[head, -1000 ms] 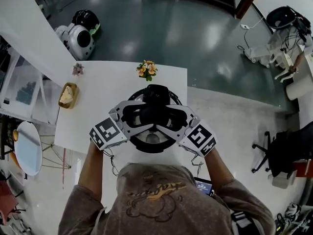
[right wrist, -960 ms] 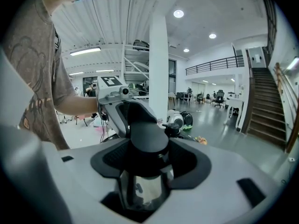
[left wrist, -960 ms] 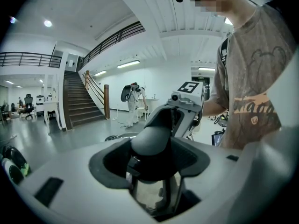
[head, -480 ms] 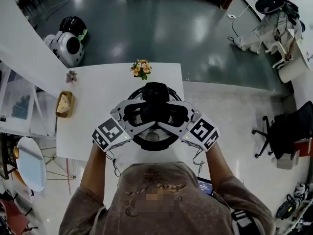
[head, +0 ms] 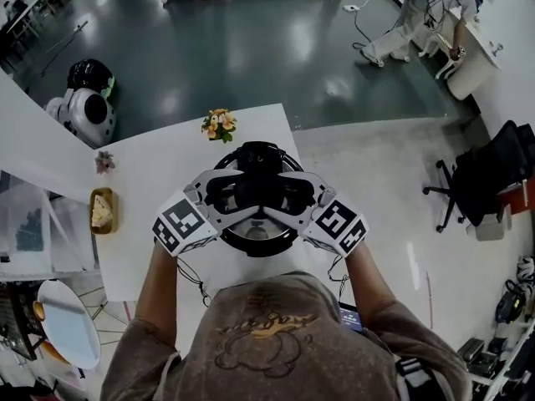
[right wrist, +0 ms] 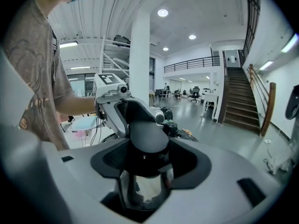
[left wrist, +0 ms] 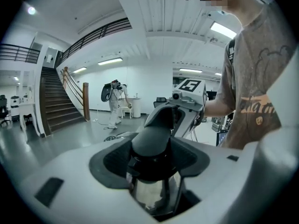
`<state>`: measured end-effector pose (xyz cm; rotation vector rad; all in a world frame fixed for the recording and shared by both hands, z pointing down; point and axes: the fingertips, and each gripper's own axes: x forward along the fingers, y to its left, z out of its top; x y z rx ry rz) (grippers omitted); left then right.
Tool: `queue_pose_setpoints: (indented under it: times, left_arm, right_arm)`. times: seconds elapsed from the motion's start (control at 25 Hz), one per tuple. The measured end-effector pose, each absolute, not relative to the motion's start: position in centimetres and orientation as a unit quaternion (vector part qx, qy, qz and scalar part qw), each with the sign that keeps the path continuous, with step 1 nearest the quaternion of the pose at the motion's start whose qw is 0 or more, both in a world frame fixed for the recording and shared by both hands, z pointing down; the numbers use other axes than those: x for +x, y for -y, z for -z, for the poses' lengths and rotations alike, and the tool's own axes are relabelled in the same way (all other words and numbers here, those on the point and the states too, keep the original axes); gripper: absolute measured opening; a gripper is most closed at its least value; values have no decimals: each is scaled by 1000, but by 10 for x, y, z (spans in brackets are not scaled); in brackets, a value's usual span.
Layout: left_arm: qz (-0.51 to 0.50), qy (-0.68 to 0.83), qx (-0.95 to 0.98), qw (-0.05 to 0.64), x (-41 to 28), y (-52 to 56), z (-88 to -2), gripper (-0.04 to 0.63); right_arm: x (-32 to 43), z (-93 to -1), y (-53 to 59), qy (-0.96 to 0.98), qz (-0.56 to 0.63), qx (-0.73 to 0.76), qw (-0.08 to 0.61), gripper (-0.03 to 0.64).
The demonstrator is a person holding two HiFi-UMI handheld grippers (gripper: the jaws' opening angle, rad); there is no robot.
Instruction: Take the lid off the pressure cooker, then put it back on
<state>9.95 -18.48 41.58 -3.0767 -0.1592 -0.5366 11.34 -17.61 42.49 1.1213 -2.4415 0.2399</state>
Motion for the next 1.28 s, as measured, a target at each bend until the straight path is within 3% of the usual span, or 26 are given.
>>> queue_pose_setpoints:
  times: [0.76,1.28]
  left_arm:
    - [158,199,-967,35,103,190,-416,268]
    - [150,195,-969,38,102,190,-410,268]
  right_arm:
    - [113,-424,176,806,-116,546,195,261]
    - [113,-418,176,802,-106,549,210,259]
